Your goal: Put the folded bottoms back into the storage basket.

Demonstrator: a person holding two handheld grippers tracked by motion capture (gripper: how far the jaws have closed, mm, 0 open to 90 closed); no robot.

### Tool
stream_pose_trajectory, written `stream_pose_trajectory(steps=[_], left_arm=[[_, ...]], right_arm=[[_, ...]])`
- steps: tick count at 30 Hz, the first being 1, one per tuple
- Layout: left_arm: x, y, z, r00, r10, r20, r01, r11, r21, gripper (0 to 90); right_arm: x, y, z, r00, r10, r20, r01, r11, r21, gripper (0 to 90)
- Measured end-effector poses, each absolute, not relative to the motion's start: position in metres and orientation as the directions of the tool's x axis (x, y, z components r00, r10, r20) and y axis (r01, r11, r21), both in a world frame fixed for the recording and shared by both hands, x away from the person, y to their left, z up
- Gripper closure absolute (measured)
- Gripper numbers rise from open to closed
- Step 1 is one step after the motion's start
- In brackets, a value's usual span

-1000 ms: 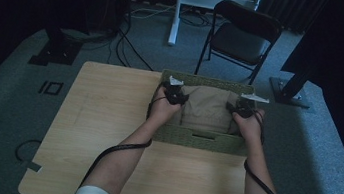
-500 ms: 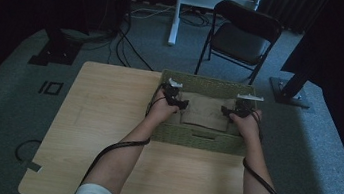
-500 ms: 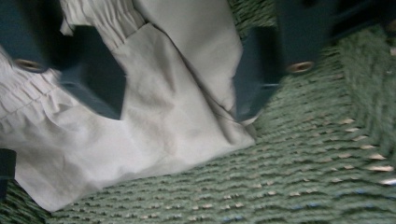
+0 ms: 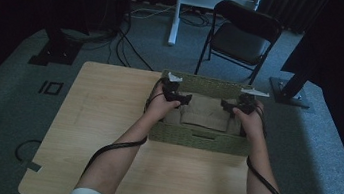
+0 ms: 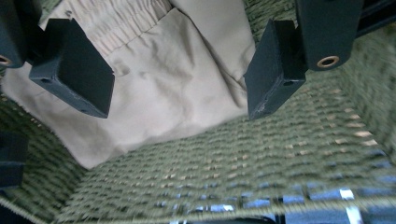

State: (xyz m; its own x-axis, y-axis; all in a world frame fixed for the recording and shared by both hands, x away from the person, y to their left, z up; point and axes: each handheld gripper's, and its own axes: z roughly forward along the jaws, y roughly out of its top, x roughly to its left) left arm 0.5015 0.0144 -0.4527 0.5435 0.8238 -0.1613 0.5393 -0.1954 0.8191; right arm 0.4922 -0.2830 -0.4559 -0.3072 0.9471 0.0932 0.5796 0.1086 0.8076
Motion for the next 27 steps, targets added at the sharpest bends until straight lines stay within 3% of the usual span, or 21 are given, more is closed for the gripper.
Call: stream_pose_trajectory(steps=[19, 27], left_arm=[[0.463, 0.023, -0.421, 0.638, 0.754, -0.157, 0.518, -0.270, 0.812, 19.2], [0.452, 0.024, -0.408, 0.629, 0.763, -0.153, 0.499, -0.245, 0.831, 17.7]], right_arm=[[0.454, -0.274, -0.416, -0.396, 0.914, 0.091, 0.517, 0.140, 0.844, 15.1], [0.441, -0.275, -0.406, -0.383, 0.919, 0.094, 0.504, 0.122, 0.855, 14.2]])
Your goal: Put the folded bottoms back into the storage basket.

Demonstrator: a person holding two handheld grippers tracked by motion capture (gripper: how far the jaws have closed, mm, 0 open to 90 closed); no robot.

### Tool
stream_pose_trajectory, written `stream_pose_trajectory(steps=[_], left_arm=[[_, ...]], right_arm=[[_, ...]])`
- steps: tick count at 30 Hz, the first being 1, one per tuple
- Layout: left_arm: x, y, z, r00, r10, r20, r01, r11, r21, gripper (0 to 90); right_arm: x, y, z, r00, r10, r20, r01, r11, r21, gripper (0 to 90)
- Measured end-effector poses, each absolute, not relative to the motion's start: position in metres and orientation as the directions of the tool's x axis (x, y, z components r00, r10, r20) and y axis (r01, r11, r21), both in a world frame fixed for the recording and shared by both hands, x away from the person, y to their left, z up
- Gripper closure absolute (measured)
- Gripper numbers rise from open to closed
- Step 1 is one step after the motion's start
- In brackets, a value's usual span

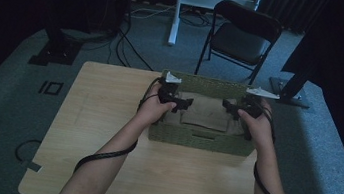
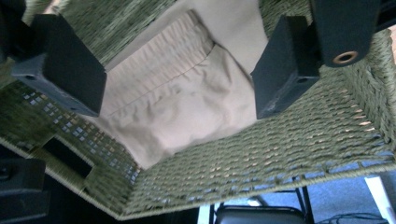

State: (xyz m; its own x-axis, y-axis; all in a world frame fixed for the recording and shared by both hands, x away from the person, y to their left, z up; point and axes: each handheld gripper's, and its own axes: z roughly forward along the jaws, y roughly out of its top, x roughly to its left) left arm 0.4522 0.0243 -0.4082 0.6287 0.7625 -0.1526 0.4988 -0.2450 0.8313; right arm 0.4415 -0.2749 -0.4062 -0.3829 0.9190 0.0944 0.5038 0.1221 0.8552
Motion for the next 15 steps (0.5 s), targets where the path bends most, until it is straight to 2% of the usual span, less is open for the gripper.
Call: stream_pose_trajectory(steps=[15], left_arm=[[0.414, 0.034, -0.405, 0.656, 0.745, -0.125, 0.466, -0.268, 0.843, 17.3]], right_arm=[[0.407, -0.289, -0.399, -0.337, 0.941, 0.040, 0.424, 0.114, 0.898, 14.4]])
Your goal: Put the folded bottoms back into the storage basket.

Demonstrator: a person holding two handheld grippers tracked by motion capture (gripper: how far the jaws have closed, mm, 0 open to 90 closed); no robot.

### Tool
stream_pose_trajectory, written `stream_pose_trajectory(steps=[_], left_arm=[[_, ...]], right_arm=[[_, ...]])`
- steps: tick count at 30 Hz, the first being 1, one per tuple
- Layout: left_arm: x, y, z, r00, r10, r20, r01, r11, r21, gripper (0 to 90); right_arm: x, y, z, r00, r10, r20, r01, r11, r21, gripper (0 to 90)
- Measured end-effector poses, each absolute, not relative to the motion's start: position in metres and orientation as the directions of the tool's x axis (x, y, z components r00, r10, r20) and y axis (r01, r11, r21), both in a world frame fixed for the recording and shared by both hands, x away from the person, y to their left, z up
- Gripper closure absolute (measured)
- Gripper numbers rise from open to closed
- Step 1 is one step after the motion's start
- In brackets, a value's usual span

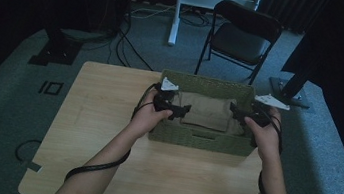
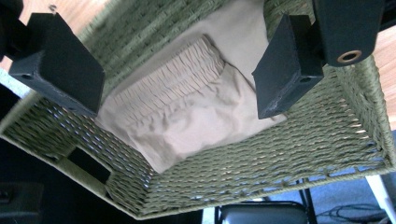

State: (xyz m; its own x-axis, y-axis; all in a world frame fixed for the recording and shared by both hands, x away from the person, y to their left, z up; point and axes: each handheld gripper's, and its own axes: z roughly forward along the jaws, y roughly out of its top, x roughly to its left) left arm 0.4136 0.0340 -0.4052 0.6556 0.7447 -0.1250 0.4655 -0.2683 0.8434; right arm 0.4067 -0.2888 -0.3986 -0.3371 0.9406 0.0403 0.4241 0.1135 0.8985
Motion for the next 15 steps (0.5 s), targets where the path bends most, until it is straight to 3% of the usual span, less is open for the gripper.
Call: stream_pose_trajectory(steps=[15], left_arm=[[0.376, 0.054, -0.414, 0.661, 0.738, -0.135, 0.465, -0.261, 0.846, 16.1]], right_arm=[[0.368, -0.297, -0.410, -0.332, 0.943, 0.028, 0.419, 0.121, 0.900, 14.9]])
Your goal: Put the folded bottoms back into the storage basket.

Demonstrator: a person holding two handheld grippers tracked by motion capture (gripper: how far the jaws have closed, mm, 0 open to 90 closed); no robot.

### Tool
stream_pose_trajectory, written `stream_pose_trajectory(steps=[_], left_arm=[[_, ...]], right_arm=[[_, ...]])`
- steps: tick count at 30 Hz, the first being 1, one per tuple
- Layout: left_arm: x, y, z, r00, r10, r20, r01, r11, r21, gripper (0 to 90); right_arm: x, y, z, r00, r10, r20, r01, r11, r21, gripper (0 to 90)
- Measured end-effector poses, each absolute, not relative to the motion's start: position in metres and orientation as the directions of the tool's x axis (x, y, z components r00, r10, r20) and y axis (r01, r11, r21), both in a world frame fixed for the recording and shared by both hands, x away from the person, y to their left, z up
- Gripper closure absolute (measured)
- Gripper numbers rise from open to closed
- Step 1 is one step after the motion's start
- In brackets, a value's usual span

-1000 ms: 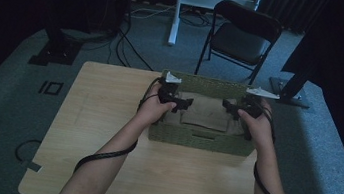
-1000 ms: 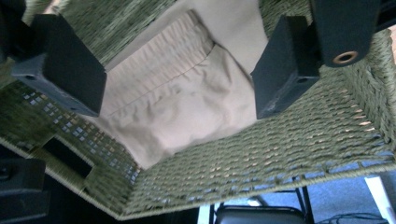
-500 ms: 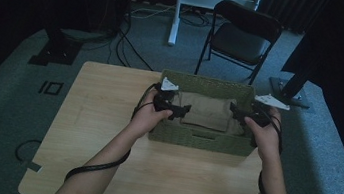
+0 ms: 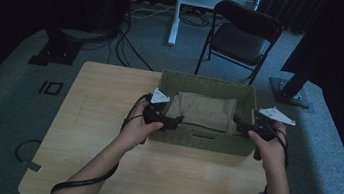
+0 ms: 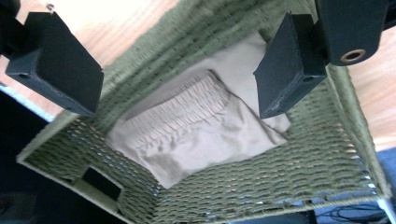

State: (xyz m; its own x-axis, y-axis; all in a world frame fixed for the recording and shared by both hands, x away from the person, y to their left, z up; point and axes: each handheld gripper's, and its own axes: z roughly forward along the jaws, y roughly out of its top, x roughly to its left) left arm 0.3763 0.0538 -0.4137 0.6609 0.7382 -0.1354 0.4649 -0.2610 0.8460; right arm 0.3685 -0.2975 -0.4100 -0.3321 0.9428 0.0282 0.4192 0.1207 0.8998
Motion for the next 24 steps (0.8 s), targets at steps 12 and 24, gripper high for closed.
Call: stream_pose_trajectory(steps=[12, 24], left_arm=[[0.356, 0.070, -0.427, 0.660, 0.738, -0.138, 0.465, -0.257, 0.847, 16.1], [0.330, 0.088, -0.438, 0.655, 0.742, -0.142, 0.468, -0.252, 0.847, 16.1]], right_arm=[[0.336, -0.295, -0.425, -0.356, 0.934, -0.002, 0.402, 0.156, 0.902, 14.2], [0.312, -0.300, -0.445, -0.334, 0.942, -0.018, 0.410, 0.163, 0.897, 14.1]])
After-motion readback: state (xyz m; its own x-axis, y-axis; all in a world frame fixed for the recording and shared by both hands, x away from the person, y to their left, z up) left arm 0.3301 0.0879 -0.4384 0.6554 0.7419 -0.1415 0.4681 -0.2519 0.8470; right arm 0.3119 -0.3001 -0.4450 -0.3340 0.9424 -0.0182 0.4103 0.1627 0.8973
